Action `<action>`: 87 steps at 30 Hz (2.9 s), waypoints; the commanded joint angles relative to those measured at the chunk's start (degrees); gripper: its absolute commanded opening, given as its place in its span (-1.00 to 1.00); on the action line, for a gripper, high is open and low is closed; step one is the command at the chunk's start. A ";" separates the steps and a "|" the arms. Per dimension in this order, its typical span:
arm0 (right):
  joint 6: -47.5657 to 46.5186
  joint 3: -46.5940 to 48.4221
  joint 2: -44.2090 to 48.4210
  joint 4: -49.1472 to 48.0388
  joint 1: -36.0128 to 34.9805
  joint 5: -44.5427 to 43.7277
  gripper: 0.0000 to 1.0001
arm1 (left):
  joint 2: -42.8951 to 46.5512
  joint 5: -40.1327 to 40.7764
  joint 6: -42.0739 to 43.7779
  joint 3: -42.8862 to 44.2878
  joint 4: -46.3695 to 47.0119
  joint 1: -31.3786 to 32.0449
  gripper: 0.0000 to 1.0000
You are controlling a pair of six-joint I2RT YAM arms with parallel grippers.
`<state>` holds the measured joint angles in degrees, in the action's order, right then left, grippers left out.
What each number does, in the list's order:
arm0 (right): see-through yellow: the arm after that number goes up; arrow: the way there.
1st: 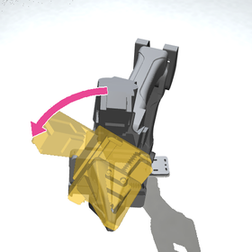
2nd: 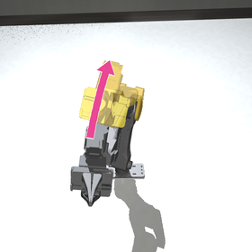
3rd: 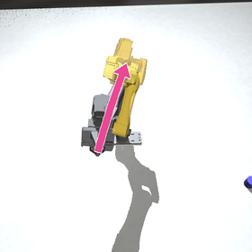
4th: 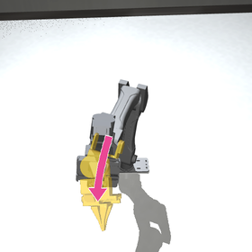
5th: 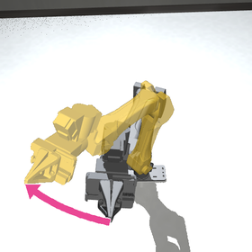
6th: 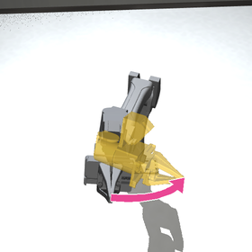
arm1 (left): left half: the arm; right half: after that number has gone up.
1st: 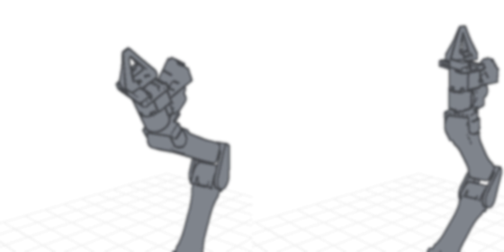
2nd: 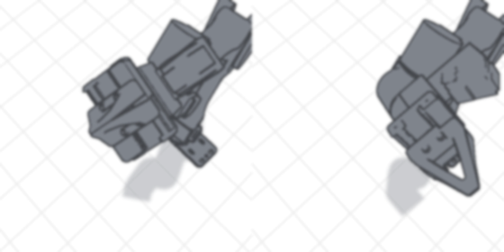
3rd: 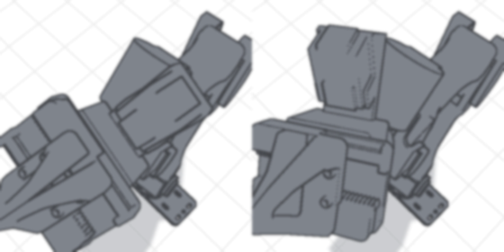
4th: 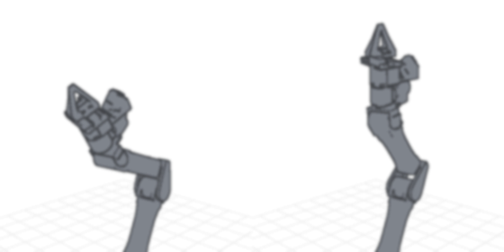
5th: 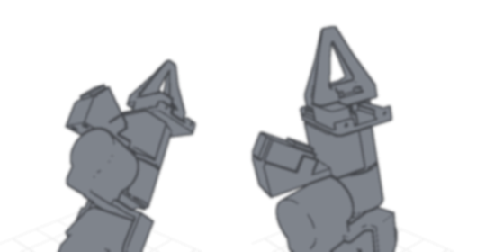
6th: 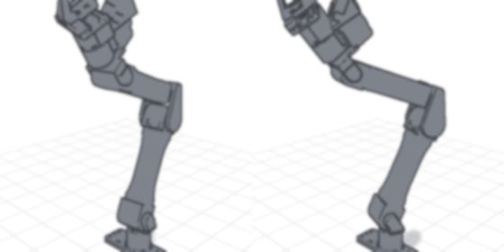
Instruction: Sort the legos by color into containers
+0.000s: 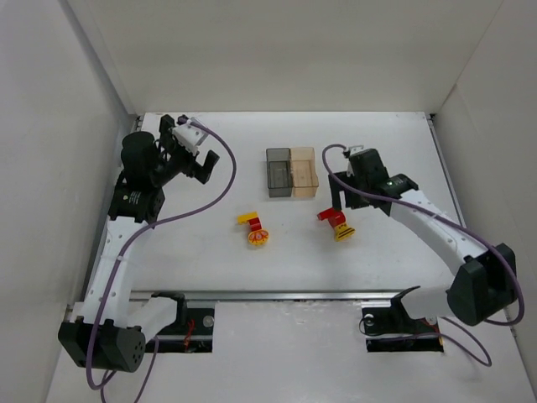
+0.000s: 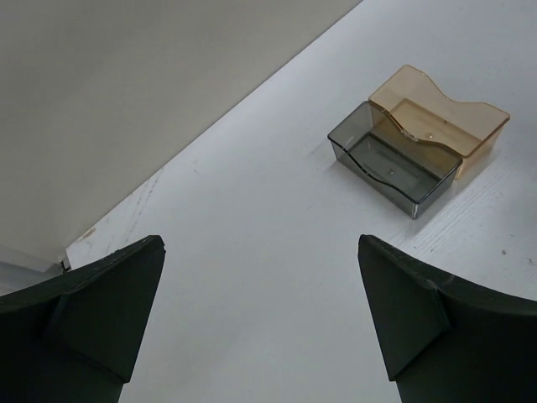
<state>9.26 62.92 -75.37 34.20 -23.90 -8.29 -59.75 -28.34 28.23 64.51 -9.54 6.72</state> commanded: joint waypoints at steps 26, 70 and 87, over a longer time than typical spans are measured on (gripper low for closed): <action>2.78 3.09 -19.03 0.09 -4.31 1.18 -0.67 | -0.20 -4.26 5.16 -0.88 -3.81 0.84 0.73; 21.86 20.23 0.66 -6.77 -17.76 13.47 -1.00 | -16.10 4.60 22.57 23.82 -16.12 32.30 0.09; 20.80 16.46 0.23 -8.79 -17.76 15.24 -1.00 | -19.62 6.87 11.61 27.60 -13.69 32.83 -1.00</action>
<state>30.61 80.38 -74.76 28.23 -41.08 5.52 -79.24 -24.40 45.01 90.78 -28.14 39.31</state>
